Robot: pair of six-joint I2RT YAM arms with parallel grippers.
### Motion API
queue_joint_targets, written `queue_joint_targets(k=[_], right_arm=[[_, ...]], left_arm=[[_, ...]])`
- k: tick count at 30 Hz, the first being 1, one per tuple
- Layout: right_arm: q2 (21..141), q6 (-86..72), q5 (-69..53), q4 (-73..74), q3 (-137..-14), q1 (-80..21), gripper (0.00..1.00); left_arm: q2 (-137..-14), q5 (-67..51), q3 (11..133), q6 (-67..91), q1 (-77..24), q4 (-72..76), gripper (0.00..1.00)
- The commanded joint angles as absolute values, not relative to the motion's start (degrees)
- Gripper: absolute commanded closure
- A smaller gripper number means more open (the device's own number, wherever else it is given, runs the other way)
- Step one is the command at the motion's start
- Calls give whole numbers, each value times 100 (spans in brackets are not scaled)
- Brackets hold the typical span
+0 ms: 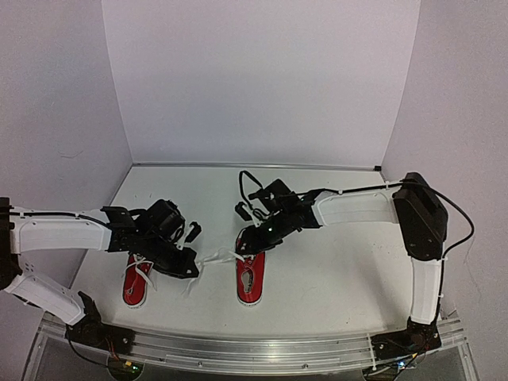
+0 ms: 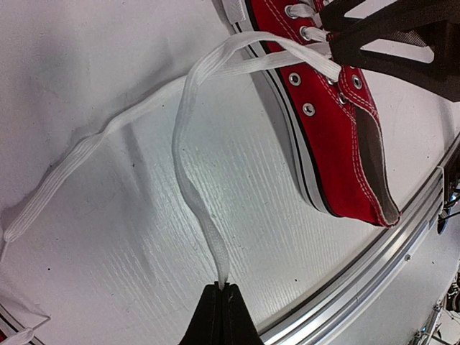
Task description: Tie the shoes
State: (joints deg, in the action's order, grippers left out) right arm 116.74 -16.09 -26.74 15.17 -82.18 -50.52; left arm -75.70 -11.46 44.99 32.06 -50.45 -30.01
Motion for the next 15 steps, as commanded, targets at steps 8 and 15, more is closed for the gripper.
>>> queue_joint_targets(k=[8,15], right_arm=[[11698,-1369,-2756,1831,-8375,-5049,82],[11478,-1336,-2751,1840,-8334,-5047,100]], left_arm=[[-7479,-1142,4595,3357,-4911,-2825,100],[-7428,-1109,4776,3713,-4756,-2574,100]])
